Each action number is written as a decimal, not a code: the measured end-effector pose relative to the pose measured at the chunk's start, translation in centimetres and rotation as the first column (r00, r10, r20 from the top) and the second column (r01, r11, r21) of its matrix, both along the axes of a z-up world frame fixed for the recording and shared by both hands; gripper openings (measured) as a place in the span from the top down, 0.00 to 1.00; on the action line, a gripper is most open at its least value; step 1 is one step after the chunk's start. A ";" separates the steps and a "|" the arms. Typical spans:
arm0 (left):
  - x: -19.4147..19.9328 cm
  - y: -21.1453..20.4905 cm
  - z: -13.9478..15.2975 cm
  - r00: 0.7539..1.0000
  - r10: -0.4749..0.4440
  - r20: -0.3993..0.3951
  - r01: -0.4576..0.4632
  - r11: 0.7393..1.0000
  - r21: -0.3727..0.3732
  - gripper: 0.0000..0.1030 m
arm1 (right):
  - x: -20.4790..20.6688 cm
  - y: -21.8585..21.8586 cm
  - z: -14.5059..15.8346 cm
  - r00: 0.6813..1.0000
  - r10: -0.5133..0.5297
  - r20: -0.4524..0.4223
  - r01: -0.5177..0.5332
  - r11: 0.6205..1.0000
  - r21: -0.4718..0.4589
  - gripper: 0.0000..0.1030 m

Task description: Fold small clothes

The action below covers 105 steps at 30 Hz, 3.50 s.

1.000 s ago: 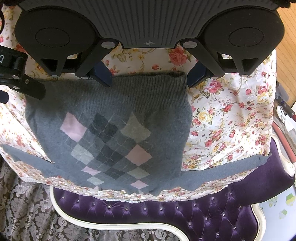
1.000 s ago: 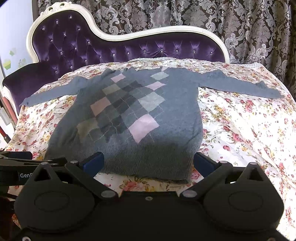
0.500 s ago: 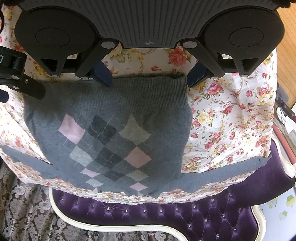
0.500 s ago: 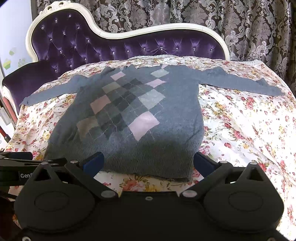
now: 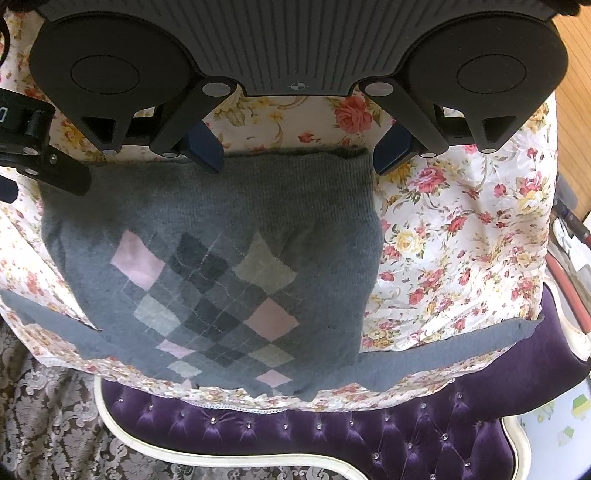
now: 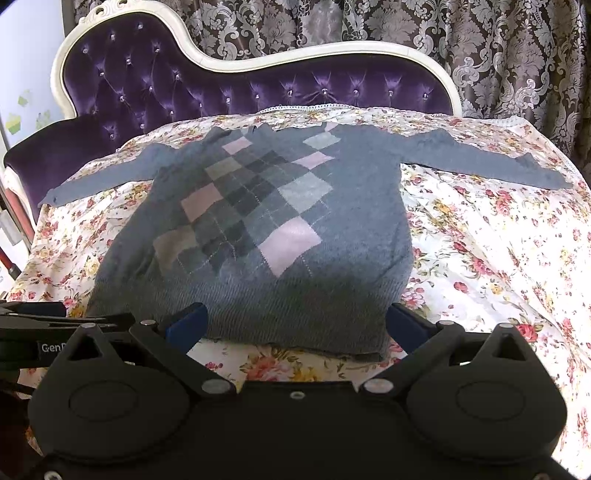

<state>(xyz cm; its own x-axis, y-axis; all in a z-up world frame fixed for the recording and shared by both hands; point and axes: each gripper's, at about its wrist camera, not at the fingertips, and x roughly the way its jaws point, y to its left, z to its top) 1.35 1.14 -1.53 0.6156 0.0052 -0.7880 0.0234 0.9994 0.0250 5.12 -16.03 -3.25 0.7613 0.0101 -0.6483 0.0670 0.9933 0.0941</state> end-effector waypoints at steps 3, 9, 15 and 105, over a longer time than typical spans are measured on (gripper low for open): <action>0.1 0.0 -0.1 1.000 0.001 -0.007 -0.001 1.000 -0.003 0.14 | 0.2 0.1 -0.1 1.000 0.001 -0.005 -0.001 1.000 -0.001 0.01; 0.5 0.1 -0.5 1.000 0.000 -0.019 0.000 1.000 -0.007 0.14 | 0.5 0.2 -0.3 1.000 0.002 -0.016 -0.002 1.000 -0.005 0.01; 0.9 0.5 -0.6 1.000 0.005 -0.016 -0.006 1.000 -0.026 0.14 | 1.0 0.3 -0.5 1.000 0.004 -0.031 -0.004 1.000 -0.006 0.01; 27.5 35.3 4.0 0.811 0.458 0.363 -0.392 0.887 -0.243 0.96 | 26.2 3.1 -5.8 0.991 0.008 0.131 0.003 0.996 -0.084 0.00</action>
<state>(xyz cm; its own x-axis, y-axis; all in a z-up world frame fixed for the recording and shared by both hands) 28.84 36.45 2.51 0.8391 0.2433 -0.4865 -0.3836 0.8988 -0.2121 31.28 -12.97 -9.04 0.8401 -0.0380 -0.5411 0.0570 0.9982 0.0184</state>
